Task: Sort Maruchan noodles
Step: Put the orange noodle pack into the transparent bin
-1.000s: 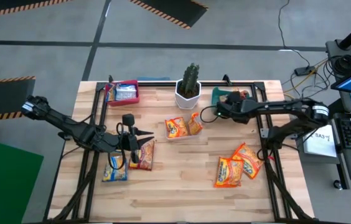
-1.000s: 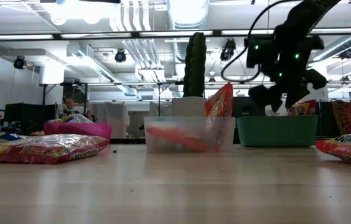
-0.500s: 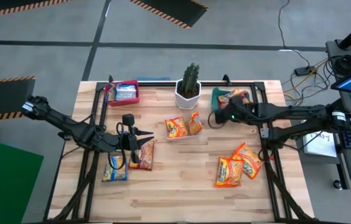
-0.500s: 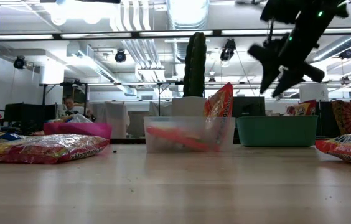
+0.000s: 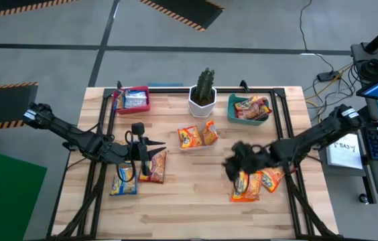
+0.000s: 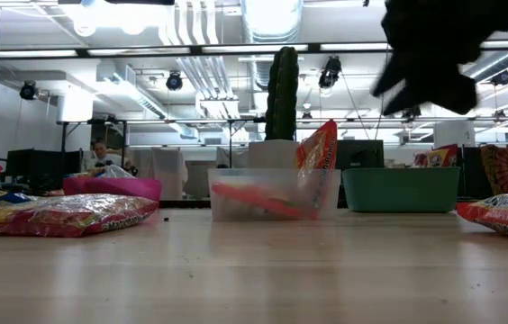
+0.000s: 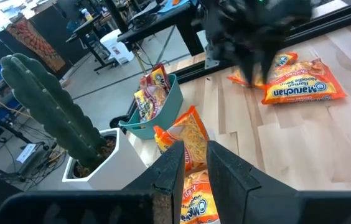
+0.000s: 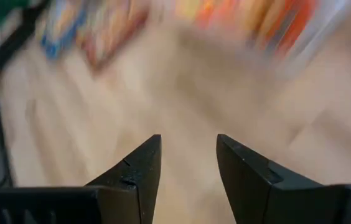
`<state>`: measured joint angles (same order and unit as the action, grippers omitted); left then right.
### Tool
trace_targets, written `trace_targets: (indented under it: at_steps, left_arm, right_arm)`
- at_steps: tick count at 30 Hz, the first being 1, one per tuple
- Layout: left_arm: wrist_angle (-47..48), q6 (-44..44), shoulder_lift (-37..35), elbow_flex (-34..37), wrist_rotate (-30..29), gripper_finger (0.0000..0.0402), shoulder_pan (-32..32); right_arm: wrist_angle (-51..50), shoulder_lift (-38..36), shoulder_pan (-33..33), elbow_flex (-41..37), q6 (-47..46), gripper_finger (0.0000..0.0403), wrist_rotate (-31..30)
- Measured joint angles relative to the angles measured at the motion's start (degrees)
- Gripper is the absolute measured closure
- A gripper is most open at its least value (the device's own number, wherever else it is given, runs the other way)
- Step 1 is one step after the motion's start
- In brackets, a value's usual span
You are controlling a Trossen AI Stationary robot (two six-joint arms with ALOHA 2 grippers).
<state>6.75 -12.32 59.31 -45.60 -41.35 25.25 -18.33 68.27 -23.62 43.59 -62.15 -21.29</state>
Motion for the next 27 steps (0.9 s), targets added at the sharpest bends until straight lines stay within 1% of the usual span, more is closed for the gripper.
trace_targets:
  at_steps: [3,5,7,9,12,17,21,24,27]
  left_arm:
    - [-0.1,0.8,0.0,0.0,0.0,0.035,0.0]
    - [-0.1,0.9,0.0,0.0,0.0,0.035,0.0]
    - [-0.1,0.9,0.0,0.0,0.0,0.035,0.0]
    - [-0.1,0.9,0.0,0.0,0.0,0.035,0.0]
    - [-0.3,0.9,0.0,0.0,0.0,0.035,0.0]
    - [-0.3,1.1,0.0,0.0,0.0,0.035,0.0]
    - [-0.4,1.2,0.2,0.0,-0.1,0.035,0.0]
    - [-0.3,1.2,0.6,0.0,-0.1,0.035,0.1]
    - [-0.2,1.2,1.1,0.0,-0.1,0.035,0.1]
  right_arm:
    - [-0.7,3.7,-2.9,0.0,-7.2,0.0258,9.6]
    - [-1.9,5.9,-4.0,0.0,-13.1,0.0259,17.3]
    - [-3.6,7.4,-4.6,0.0,-18.6,0.0261,21.2]
    - [-6.0,8.4,-5.0,0.0,-22.8,0.0265,22.9]
    - [-10.3,9.0,-5.0,0.2,-25.7,0.0273,24.3]
    - [-14.4,8.7,-4.9,1.1,-26.9,0.029,24.3]
    - [-19.7,8.3,-4.9,1.7,-30.8,0.0304,24.2]
    - [-23.9,9.2,-4.9,1.7,-33.8,0.0313,23.8]
    - [-24.6,10.9,-4.9,1.7,-34.8,0.0316,23.4]
